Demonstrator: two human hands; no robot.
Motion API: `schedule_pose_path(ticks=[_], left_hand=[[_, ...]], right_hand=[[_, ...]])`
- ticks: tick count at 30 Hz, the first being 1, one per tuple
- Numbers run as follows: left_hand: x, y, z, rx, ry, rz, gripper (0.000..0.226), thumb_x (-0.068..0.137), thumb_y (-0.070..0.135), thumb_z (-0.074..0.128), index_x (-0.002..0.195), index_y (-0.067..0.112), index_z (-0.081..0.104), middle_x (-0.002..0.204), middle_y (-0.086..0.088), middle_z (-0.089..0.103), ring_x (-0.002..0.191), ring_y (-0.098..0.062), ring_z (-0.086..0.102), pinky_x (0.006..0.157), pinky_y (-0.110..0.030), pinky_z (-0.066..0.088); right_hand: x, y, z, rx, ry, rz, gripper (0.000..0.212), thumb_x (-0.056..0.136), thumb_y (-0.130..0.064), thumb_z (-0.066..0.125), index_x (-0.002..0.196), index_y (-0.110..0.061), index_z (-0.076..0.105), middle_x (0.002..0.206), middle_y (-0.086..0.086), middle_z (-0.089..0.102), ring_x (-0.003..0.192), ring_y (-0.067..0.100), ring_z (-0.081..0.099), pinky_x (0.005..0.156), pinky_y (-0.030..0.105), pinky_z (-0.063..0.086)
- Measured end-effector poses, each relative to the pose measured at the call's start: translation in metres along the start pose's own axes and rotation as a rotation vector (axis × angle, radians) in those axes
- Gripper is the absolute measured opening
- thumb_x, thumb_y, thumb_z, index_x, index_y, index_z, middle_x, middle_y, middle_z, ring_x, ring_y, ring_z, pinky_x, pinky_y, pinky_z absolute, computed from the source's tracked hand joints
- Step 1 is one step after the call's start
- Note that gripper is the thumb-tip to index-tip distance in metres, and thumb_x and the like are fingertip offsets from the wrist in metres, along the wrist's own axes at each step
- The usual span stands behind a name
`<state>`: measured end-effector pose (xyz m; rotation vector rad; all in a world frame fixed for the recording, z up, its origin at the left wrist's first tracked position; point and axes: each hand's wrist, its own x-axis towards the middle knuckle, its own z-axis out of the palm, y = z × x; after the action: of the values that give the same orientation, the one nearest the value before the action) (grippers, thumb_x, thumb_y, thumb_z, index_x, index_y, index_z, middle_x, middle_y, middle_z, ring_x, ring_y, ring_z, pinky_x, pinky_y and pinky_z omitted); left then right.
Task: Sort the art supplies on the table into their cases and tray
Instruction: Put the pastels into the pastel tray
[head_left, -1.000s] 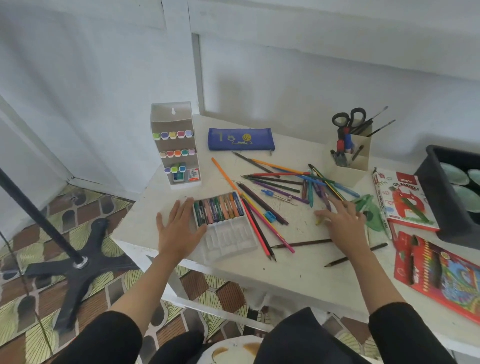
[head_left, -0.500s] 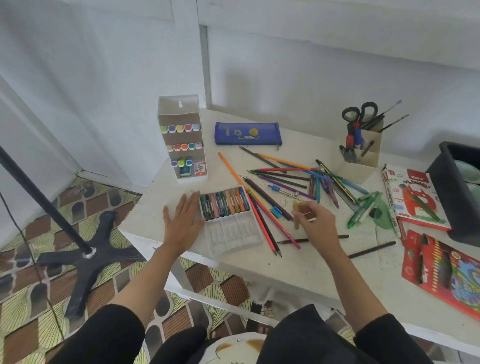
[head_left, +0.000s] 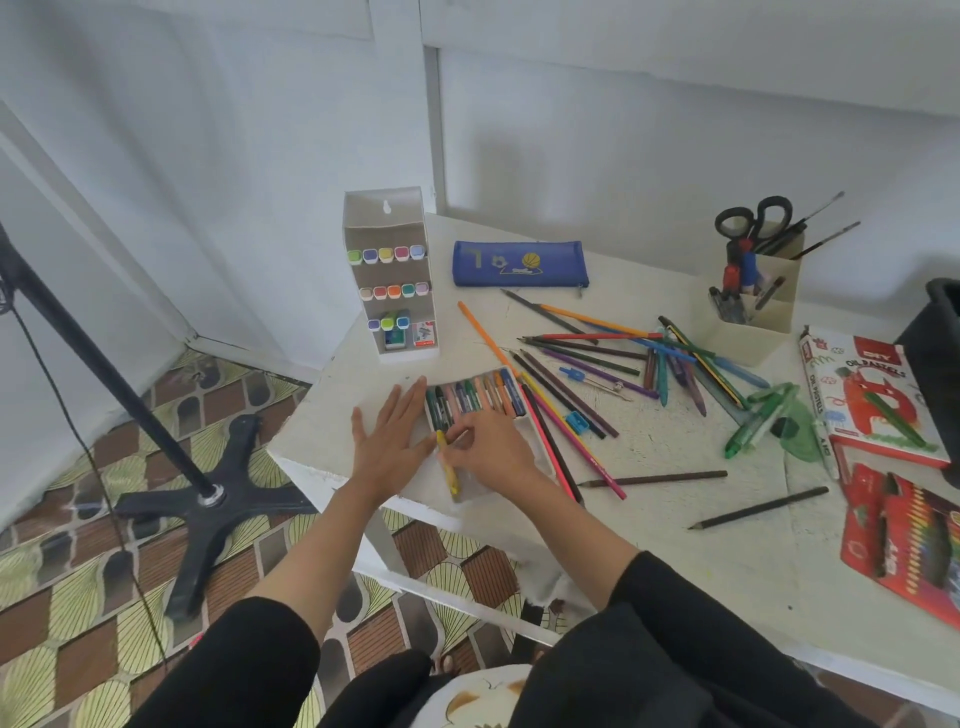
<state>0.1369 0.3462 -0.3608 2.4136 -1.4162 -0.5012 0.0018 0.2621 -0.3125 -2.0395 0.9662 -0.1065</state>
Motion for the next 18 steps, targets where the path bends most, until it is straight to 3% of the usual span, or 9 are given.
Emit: schedule_pose_path(ticks=[3, 7, 12, 18], left_hand=[[0.001, -0.001, 0.001, 0.016, -0.002, 0.004, 0.069, 0.094, 0.056, 0.025, 0.148, 0.035, -0.011, 0.158, 0.017, -0.004, 0.145, -0.005, -0.011, 0.113, -0.052, -0.013], [0.002, -0.002, 0.003, 0.025, -0.006, 0.009, 0.073, 0.081, 0.064, 0.011, 0.143, 0.037, -0.019, 0.158, 0.017, -0.006, 0.145, -0.006, -0.012, 0.112, -0.053, -0.014], [0.003, -0.001, 0.003, 0.043, 0.005, 0.002, 0.075, 0.083, 0.062, 0.012, 0.148, 0.034, -0.012, 0.158, 0.017, -0.004, 0.145, -0.006, -0.011, 0.112, -0.052, -0.014], [0.003, -0.001, 0.004, 0.044, 0.022, 0.004, 0.082, 0.074, 0.067, 0.001, 0.148, 0.035, -0.013, 0.159, 0.016, -0.003, 0.145, -0.007, -0.010, 0.112, -0.053, -0.013]], right_hand=[[-0.001, 0.005, 0.005, -0.046, 0.032, -0.003, 0.020, 0.080, -0.025, 0.072, 0.097, -0.019, 0.064, 0.082, -0.009, 0.056, 0.083, 0.014, 0.058, 0.068, 0.029, 0.045], [0.001, 0.010, 0.007, -0.033, 0.038, -0.051, 0.039, 0.075, -0.027, 0.077, 0.108, -0.025, 0.056, 0.096, -0.009, 0.055, 0.081, 0.011, 0.053, 0.069, 0.028, 0.042], [-0.002, 0.016, 0.009, -0.055, 0.054, -0.110, 0.031, 0.076, -0.033, 0.074, 0.105, -0.036, 0.064, 0.090, -0.005, 0.054, 0.080, 0.011, 0.055, 0.067, 0.027, 0.042], [-0.009, 0.023, 0.010, -0.114, 0.045, -0.132, 0.031, 0.079, -0.034, 0.073, 0.108, -0.029, 0.065, 0.093, -0.007, 0.047, 0.078, 0.009, 0.049, 0.068, 0.025, 0.038]])
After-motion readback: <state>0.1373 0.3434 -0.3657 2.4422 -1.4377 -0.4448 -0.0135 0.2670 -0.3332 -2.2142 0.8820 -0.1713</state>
